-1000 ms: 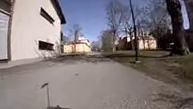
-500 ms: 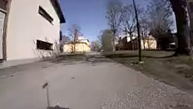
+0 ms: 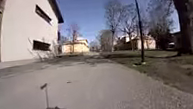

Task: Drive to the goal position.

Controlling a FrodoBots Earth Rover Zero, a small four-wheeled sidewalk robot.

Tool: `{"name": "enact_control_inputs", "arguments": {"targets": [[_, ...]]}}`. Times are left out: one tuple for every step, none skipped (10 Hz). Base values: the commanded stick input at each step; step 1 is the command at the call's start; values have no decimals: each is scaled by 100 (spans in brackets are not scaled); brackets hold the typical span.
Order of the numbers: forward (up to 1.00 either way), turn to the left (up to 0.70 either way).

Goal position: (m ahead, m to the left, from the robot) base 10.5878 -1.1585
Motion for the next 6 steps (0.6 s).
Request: {"name": "enact_control_inputs", "arguments": {"targets": [[85,0],[85,0],[85,0],[85,0],[85,0],[85,0]]}}
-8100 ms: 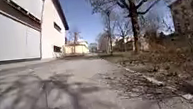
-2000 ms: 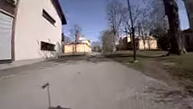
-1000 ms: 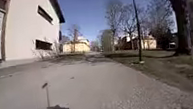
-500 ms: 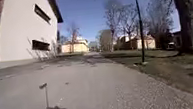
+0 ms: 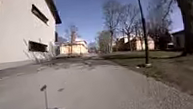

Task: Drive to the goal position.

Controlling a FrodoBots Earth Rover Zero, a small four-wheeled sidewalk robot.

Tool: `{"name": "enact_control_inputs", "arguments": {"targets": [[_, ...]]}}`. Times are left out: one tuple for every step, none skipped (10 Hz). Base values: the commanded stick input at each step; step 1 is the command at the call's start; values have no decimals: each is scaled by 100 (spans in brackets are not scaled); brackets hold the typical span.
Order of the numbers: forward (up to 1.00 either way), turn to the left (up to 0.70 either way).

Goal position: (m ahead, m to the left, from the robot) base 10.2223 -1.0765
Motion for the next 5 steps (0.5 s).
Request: {"name": "enact_control_inputs", "arguments": {"targets": [[85,0],[85,0],[85,0],[85,0],[85,0]]}}
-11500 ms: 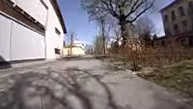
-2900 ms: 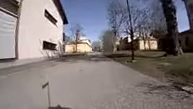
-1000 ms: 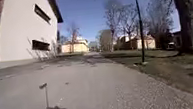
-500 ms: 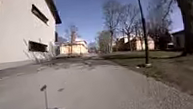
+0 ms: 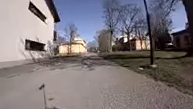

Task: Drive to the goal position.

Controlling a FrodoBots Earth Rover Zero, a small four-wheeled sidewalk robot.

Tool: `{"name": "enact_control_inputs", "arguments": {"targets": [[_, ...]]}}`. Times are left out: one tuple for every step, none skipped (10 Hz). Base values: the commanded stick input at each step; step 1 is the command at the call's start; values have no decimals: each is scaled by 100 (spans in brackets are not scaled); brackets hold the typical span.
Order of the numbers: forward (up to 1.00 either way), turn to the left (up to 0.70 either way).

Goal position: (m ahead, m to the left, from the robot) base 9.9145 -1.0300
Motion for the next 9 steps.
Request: {"name": "enact_control_inputs", "arguments": {"targets": [[85,0],[85,0],[85,0],[85,0],[85,0],[85,0],[85,0],[85,0],[85,0]]}}
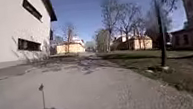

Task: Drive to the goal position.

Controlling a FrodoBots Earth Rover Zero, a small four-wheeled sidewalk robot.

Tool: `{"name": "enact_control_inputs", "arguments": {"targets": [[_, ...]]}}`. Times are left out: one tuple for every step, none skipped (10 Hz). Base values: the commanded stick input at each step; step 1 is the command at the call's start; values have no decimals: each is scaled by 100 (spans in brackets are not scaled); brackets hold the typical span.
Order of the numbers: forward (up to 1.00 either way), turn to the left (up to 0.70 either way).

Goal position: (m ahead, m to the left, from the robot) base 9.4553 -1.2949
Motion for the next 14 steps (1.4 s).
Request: {"name": "enact_control_inputs", "arguments": {"targets": [[85,0],[85,0],[85,0],[85,0],[85,0],[85,0],[85,0],[85,0],[85,0],[85,0],[85,0],[85,0],[85,0],[85,0]]}}
